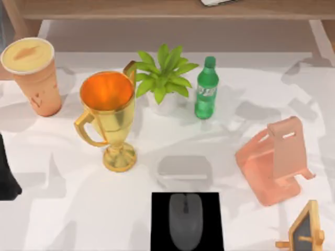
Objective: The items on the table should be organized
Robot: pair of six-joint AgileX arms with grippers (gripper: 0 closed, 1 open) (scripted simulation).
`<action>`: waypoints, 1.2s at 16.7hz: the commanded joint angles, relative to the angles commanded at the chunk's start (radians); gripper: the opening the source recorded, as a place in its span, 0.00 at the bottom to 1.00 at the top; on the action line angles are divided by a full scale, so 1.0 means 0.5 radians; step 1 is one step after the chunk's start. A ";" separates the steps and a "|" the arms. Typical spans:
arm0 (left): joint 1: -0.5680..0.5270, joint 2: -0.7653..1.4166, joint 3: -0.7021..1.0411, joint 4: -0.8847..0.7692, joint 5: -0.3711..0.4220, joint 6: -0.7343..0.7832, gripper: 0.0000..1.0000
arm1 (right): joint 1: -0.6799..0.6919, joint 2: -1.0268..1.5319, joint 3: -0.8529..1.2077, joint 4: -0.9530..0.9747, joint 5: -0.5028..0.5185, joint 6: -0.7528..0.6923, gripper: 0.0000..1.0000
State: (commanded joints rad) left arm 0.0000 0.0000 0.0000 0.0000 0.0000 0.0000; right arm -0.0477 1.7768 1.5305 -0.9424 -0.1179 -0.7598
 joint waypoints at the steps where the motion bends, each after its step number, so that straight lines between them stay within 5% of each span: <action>1: 0.000 0.000 0.000 0.000 0.000 0.000 1.00 | -0.139 0.010 -0.045 -0.017 0.015 0.179 1.00; 9: 0.000 0.000 0.000 0.000 0.000 0.000 1.00 | -1.023 0.161 -0.381 -0.103 0.181 1.232 1.00; 20: 0.000 0.000 0.000 0.000 0.000 0.000 1.00 | -1.131 0.224 -0.472 -0.032 0.211 1.355 1.00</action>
State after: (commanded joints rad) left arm 0.0000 0.0000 0.0000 0.0000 0.0000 0.0000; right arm -0.6131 1.8891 1.2944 -0.9583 -0.0121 -0.0825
